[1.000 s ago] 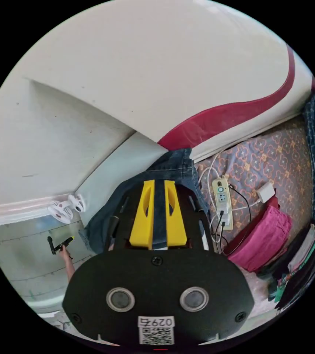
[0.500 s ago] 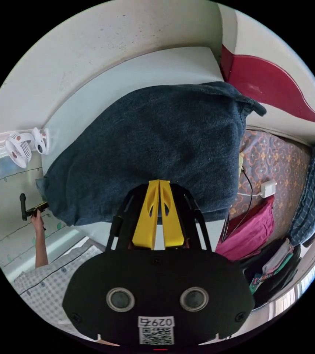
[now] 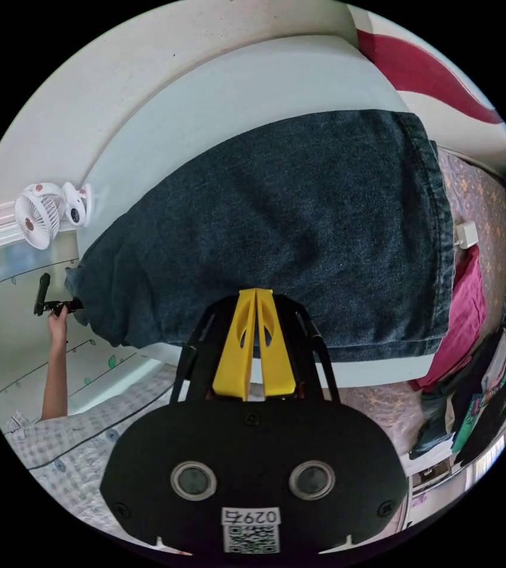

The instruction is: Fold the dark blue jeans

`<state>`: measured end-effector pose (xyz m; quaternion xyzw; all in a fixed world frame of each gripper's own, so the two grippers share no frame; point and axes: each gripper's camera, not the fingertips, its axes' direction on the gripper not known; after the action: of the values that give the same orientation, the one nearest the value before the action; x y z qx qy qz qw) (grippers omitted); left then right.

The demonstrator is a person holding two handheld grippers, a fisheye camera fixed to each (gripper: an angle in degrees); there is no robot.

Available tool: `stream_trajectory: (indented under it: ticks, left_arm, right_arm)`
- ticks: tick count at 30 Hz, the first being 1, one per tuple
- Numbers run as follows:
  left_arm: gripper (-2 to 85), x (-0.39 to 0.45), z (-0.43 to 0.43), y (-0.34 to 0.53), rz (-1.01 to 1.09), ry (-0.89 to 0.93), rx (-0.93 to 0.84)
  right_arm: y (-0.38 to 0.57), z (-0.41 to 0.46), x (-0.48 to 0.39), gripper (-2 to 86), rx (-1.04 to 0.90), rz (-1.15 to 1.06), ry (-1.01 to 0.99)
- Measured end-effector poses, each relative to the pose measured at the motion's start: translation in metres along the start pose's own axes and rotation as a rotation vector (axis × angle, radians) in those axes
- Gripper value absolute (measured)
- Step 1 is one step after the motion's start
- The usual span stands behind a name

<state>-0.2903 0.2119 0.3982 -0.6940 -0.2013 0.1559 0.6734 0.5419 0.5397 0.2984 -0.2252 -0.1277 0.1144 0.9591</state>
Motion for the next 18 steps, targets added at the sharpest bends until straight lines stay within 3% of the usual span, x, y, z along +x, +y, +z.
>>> stream_trajectory:
  ticks: [2,6,8,10,12,15,18]
  left_arm:
    - [-1.0,0.013,-0.001,0.003,0.014,-0.006,0.011]
    - [-1.0,0.046,-0.021,0.041,0.01,-0.053,0.132]
    - [-1.0,0.062,-0.026,0.058,0.005,-0.06,0.176]
    - [-1.0,0.079,-0.027,0.072,-0.005,-0.043,0.21]
    - [-1.0,0.103,-0.024,0.084,0.0,0.01,0.241]
    - [-1.0,0.137,-0.016,0.088,0.031,0.055,0.248]
    - [-1.0,0.173,-0.006,0.089,0.08,0.003,0.221]
  right_arm:
    - [0.006,-0.003,0.01,-0.3,-0.055,-0.061,-0.074]
    - [0.065,-0.066,0.073,0.7,0.246,-0.032,-0.216]
    - [0.088,-0.081,0.108,1.9,0.281,0.024,-0.2]
    - [0.103,-0.084,0.144,3.6,0.265,0.119,-0.167]
    - [0.115,-0.082,0.183,5.6,0.265,0.183,-0.254]
    - [0.116,-0.075,0.204,5.5,0.245,0.137,-0.345]
    - [0.115,-0.067,0.207,3.4,0.165,0.086,-0.258]
